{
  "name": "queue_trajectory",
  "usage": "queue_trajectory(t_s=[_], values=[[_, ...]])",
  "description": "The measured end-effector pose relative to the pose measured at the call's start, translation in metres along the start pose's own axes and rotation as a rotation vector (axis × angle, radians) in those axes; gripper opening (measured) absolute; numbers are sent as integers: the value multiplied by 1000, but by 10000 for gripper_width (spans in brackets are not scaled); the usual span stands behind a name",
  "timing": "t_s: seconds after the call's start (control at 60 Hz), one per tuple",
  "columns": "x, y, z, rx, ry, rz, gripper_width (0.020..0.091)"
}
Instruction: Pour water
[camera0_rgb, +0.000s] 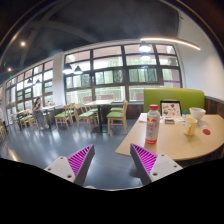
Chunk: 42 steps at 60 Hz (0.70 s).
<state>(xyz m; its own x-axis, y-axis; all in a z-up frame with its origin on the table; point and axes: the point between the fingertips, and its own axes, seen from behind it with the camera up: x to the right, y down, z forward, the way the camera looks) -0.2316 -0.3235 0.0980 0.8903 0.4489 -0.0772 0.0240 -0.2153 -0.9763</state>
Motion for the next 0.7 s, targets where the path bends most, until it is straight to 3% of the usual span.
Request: queue_trajectory(t_s=[0.133,0.233,0.417,0.7], values=[[12,-14,-9,54,38,-14,788],[31,-24,-3,136,76,-53,789],[114,-36,52,192,209,-76,786],[182,-61,149,201,335,-138,775]])
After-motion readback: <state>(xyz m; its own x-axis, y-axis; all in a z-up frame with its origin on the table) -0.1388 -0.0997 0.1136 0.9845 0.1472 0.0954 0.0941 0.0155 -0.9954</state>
